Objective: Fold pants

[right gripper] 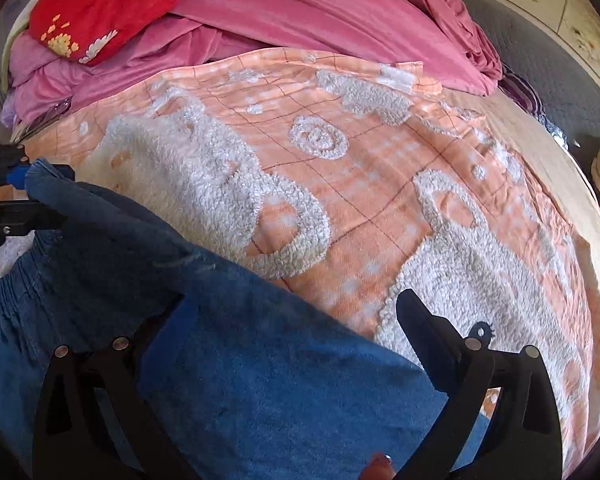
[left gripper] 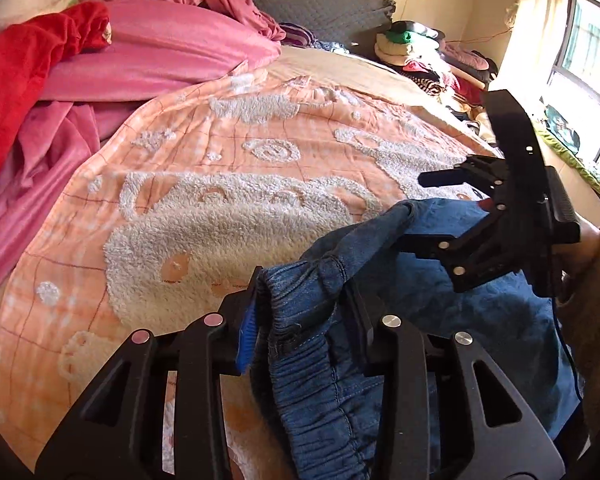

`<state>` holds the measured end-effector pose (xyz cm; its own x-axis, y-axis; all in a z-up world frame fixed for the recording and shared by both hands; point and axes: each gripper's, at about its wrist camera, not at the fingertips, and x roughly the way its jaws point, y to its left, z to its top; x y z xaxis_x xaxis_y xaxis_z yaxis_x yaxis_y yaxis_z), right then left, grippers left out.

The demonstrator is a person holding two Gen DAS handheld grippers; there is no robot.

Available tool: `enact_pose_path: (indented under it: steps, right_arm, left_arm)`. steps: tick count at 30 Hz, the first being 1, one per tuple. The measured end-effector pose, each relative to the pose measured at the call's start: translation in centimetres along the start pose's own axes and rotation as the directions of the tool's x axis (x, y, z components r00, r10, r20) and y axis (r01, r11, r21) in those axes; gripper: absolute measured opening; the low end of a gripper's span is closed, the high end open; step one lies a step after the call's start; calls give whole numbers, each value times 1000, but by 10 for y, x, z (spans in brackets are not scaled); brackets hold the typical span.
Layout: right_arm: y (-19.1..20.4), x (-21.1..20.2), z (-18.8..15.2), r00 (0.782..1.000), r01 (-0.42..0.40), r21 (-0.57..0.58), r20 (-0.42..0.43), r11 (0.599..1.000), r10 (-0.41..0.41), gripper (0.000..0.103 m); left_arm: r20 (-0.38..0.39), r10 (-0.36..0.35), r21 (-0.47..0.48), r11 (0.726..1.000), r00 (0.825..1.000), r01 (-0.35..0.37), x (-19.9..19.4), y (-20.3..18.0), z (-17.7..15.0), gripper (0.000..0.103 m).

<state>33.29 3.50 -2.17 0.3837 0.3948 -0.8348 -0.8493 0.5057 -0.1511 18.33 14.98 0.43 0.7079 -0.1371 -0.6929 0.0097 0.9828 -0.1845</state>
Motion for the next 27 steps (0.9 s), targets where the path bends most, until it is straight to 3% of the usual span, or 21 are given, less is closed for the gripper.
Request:
enact_pose_path:
  steps: [1,2,4,8,12,24,27]
  right_arm:
    - [2,3,1,1000,3,-13,-3,1000,-3,92]
    - [2,5,1,1000,-27,-3,-12,1000,27,71]
    - [6,2,-1,996,-89,18,3,996,89,48]
    - [20,-19,-15,995,-85,40,50,996,83,22]
    - [31,-53,-35,988,-105,98,121,990,93,12]
    - [96,-157,-101,947,-216,169,278,962,164,12]
    - [117,-170,-115,950,-216,172,265,961,166,12]
  left_arm:
    - [2,0,1,1000,1000,0,-1,-2,-1,29]
    - [-1,1,2,1000,1000,-1,-1,-3,-3,28]
    - [-2,25,15,1000,1000,-25,0,-5,-8,27]
    - [-5,47,8,999,999,-47,-2,-2,-12,27]
    - [0,55,-5,998,999,-55,-10,-3,-17,27]
    - [50,26,21,999,998,-27,-70,-30,-45,27]
    - [41,18,33,999,999,-19,-82,-36,-57,27]
